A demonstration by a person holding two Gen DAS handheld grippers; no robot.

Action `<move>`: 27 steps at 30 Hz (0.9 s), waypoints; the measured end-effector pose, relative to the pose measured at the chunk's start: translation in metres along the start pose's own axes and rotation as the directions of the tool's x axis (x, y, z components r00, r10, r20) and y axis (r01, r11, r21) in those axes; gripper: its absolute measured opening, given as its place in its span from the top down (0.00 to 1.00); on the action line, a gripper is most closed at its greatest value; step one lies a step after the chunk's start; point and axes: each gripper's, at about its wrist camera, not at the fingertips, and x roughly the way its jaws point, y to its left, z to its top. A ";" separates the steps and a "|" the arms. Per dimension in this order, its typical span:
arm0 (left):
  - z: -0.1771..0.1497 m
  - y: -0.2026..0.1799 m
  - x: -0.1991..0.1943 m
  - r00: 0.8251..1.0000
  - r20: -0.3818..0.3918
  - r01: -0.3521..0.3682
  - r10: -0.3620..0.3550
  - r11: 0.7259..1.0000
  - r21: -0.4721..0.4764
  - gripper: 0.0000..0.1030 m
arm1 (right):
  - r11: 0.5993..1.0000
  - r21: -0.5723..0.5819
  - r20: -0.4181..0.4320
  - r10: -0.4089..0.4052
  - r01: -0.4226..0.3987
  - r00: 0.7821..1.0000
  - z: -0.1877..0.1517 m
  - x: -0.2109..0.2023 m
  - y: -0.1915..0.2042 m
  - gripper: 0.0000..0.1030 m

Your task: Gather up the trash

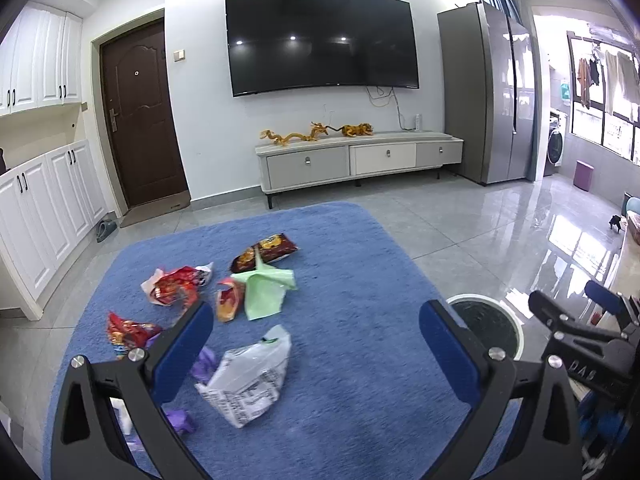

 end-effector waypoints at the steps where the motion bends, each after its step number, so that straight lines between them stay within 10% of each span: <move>1: -0.002 0.004 -0.002 1.000 0.002 0.000 0.000 1.000 -0.001 0.00 | 1.000 -0.004 0.001 0.008 -0.008 1.000 0.000 -0.001 0.001 0.04; 13: -0.066 0.109 -0.026 0.994 -0.086 -0.075 0.072 0.997 -0.035 0.00 | 0.966 -0.093 -0.071 0.237 -0.243 0.969 -0.001 -0.004 0.049 0.06; 27: -0.159 0.185 -0.040 0.975 -0.220 -0.026 -0.017 0.981 -0.190 0.05 | 0.815 -0.174 -0.328 0.481 -0.553 0.813 -0.022 0.018 0.171 0.06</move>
